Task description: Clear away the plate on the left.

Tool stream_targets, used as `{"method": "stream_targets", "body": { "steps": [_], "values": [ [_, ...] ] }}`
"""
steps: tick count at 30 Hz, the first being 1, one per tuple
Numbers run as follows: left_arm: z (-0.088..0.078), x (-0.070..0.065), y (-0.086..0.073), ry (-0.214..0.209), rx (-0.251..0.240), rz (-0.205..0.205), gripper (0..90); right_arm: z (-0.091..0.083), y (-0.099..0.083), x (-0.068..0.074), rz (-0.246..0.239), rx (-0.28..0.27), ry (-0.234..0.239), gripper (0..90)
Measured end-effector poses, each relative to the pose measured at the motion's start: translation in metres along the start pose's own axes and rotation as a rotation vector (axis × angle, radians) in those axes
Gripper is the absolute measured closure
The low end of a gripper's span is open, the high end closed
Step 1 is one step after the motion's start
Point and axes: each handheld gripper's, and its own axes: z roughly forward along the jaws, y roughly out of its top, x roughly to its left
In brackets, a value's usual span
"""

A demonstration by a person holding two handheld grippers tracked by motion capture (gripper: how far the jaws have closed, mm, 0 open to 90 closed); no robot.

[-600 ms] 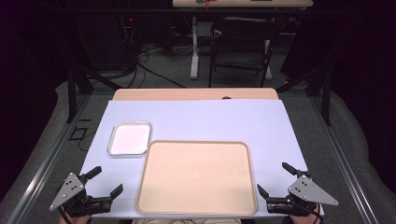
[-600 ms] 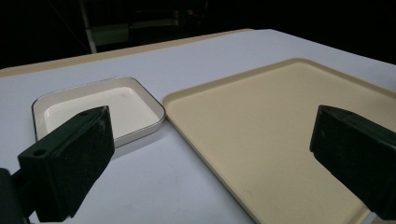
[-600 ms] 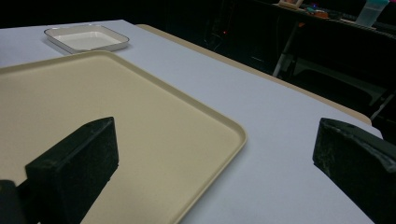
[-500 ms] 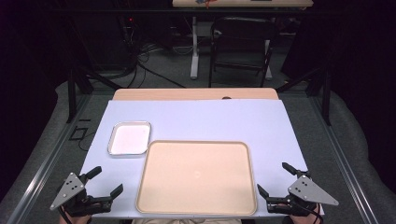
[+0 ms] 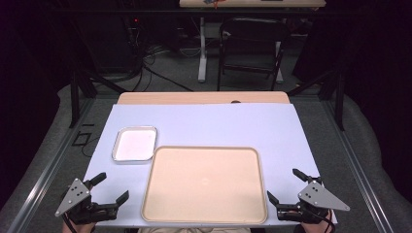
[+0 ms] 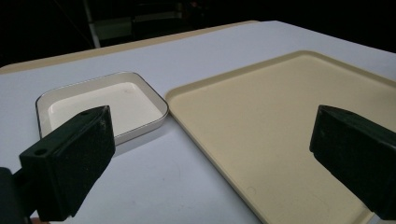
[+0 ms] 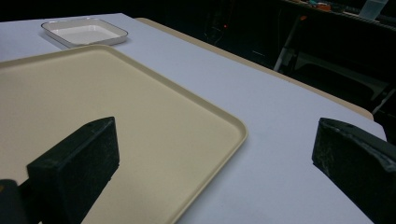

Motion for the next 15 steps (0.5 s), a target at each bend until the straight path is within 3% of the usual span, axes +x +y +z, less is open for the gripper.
{"method": "stream_targets", "body": {
  "steps": [7, 9, 15],
  "values": [
    [0.001, -0.001, 0.003, 0.008, 0.038, 0.010, 0.2, 0.001, 0.000, 0.000, -0.007, 0.007, 0.001, 0.7],
    [0.002, 0.000, 0.005, -0.009, 0.049, -0.004, 0.3, 0.002, 0.000, 0.001, -0.008, 0.016, -0.003, 0.7],
    [0.005, 0.003, 0.010, -0.010, 0.091, -0.022, 0.3, 0.004, 0.001, 0.002, -0.017, 0.025, 0.005, 0.9]
  ]
}}
